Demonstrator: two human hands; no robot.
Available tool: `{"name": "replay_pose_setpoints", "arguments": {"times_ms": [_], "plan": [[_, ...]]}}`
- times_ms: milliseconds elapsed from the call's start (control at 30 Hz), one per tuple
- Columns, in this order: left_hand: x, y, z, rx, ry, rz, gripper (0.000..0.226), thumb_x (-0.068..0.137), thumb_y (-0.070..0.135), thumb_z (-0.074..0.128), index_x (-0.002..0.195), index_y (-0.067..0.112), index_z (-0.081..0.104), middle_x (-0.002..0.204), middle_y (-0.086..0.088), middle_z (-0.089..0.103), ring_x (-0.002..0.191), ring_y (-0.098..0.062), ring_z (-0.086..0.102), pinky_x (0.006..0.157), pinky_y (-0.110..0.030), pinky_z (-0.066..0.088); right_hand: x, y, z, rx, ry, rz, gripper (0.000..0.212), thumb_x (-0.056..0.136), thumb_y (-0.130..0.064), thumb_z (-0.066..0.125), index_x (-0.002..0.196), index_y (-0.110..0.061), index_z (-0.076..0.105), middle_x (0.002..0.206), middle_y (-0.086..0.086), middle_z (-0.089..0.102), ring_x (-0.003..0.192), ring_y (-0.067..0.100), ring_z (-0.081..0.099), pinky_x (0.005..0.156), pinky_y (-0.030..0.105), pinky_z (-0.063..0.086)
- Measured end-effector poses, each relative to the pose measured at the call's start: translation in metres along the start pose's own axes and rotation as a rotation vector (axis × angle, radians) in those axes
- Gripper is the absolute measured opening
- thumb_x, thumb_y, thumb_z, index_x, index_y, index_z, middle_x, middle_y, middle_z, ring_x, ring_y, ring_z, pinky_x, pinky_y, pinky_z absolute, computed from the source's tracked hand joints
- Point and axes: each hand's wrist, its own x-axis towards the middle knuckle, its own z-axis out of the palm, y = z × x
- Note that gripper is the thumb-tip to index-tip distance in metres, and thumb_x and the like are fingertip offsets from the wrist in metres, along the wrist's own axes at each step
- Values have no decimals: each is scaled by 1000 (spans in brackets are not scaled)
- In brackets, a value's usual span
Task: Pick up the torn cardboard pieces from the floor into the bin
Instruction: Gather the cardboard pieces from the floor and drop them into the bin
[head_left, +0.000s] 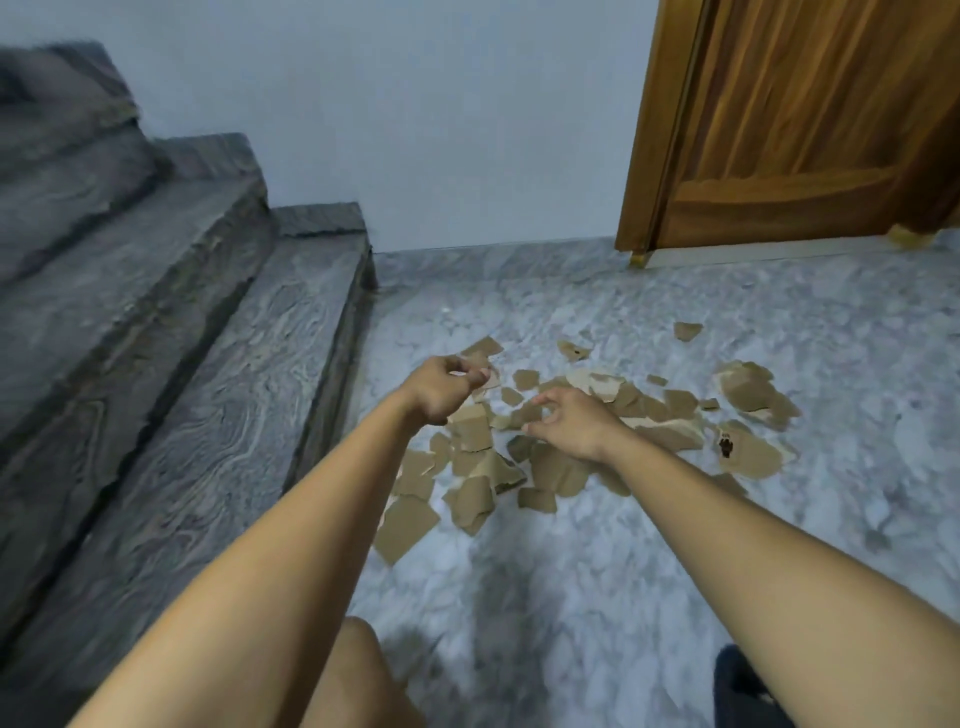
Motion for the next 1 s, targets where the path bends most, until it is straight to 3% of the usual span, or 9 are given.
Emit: {"name": "replay_pose_setpoints", "arguments": {"times_ms": [167,333,433,533,667,767,933,1000], "plan": [[21,-18,8,16,64,-48,41,96,41,59,129,18,58,123,-4,63,85,-15,57,72,-31,46,43,10,17,-62,-84,-52,59,87,-36,75,140,-25,52,103,-1,69,102,18,64,93,31,50],[14,-29,-8,68,158,-124,56,95,43,60,143,18,47,148,-14,46,127,-28,52,100,-34,44,75,-4,11,-238,-179,-151,69,88,-40,70,149,-27,41,134,5,60,118,26,59,93,33,48],[5,-28,-15,61,276,-176,57,94,46,60,143,20,47,151,-14,43,135,-29,46,110,-40,40,87,-19,6,-330,-198,-249,72,87,-46,69,150,-29,39,137,6,60,119,30,59,97,40,51],[4,-33,-10,61,346,-186,57,94,46,60,143,19,47,151,-13,44,137,-27,44,109,-36,37,101,-30,8,-396,-219,-332,72,89,-42,68,151,-28,36,141,5,56,122,29,57,98,42,51],[7,-44,2,40,395,-237,56,94,46,59,143,20,48,151,-11,45,138,-24,43,110,-37,38,121,-34,12,-448,-261,-402,66,89,-40,66,149,-30,39,135,7,59,117,30,58,87,38,52],[6,-57,12,12,415,-301,57,93,47,60,142,22,48,150,-10,45,136,-25,46,112,-39,38,128,-27,23,-452,-315,-425,71,85,-41,69,149,-31,39,145,3,52,127,29,53,100,42,50],[14,-71,17,-2,425,-372,57,93,45,62,142,19,49,149,-12,47,134,-26,48,109,-37,41,140,-13,35,-461,-393,-423,63,89,-40,64,147,-31,40,127,4,62,107,26,61,86,39,54],[17,-74,17,11,392,-414,59,92,47,62,142,21,48,149,-13,46,133,-27,50,107,-36,41,142,-6,36,-482,-407,-420,65,90,-40,66,149,-31,39,134,4,59,115,28,59,91,39,53]]}}
